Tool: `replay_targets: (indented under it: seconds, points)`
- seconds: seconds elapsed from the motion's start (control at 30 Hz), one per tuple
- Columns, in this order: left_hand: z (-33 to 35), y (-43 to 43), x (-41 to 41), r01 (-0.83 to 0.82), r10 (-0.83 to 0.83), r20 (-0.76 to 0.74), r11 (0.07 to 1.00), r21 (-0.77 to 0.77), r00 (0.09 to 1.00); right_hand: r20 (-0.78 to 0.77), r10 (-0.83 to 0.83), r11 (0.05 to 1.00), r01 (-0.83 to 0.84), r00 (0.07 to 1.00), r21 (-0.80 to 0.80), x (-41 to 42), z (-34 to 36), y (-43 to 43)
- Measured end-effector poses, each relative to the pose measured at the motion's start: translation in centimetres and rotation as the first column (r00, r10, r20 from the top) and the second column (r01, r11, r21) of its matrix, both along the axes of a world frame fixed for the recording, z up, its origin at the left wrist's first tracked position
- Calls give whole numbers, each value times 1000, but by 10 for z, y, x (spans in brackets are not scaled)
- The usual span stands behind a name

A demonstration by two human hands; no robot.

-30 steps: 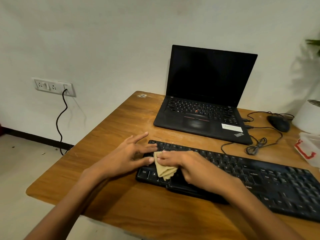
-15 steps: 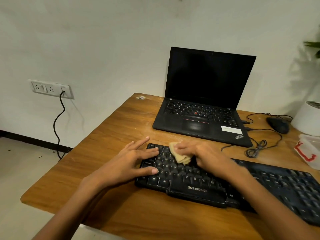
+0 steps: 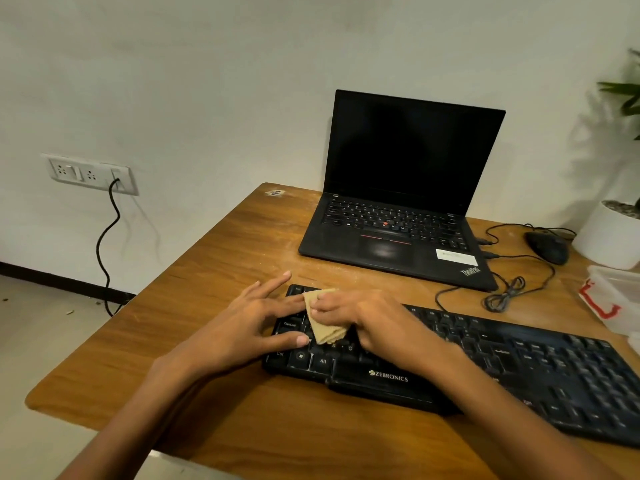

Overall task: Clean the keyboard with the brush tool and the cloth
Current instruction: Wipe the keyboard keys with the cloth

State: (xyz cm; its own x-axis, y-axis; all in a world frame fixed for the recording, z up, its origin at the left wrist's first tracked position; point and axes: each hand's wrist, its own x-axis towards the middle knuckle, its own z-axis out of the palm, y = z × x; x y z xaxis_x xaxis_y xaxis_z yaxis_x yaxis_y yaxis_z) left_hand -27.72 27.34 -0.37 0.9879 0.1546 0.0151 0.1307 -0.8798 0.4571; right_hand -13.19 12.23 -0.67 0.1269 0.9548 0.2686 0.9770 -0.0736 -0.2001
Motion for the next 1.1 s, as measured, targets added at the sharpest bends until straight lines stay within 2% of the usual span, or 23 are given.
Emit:
replay_targets:
  seconds: [0.1,0.2,0.3,0.37,0.43,0.53,0.63,0.7,0.83,1.0,1.07,1.1]
  points:
    - [-2,1,1,-1,1,-19,1000,3,1000,-48,-169,986,168,984,-22,23,3,-20]
    - [-3,6,4,5,-5,-7,1000,-4,1000,-3,-332,941,331,943,-65,47,16,-30]
    - [0,8,17,25,-25,46,1000,0,999,-41,-221,975,222,974,17,24,23,-9]
    - [0,7,23,32,-33,32,999,29,999,-29,-127,992,126,992,-3,7,19,7]
    - [-6,10,25,9,-9,-9,999,47,1000,-2,-101,994,101,995,-37,5,9,9]
    - [-13,17,22,-30,31,-54,999,19,998,-16,-190,979,189,982,-82,22,7,-16]
    - [-12,15,22,-6,6,-20,1000,14,1000,30,-321,936,322,946,-144,36,21,-31]
    - [-10,12,21,2,-2,-13,1000,15,1000,83,-294,949,301,952,-97,28,26,-16]
    - [-10,12,20,-1,1,-19,999,39,1000,27,-127,989,128,992,-71,2,13,0]
    - [-8,13,22,35,-35,-12,998,50,999,7,-365,921,362,931,-145,32,27,-48]
    - [-9,14,23,33,-32,-22,997,76,999,74,-389,912,396,918,-106,32,34,-46]
    - [-11,15,23,27,-25,-27,997,79,999,53,-360,930,363,932,-63,25,34,-39]
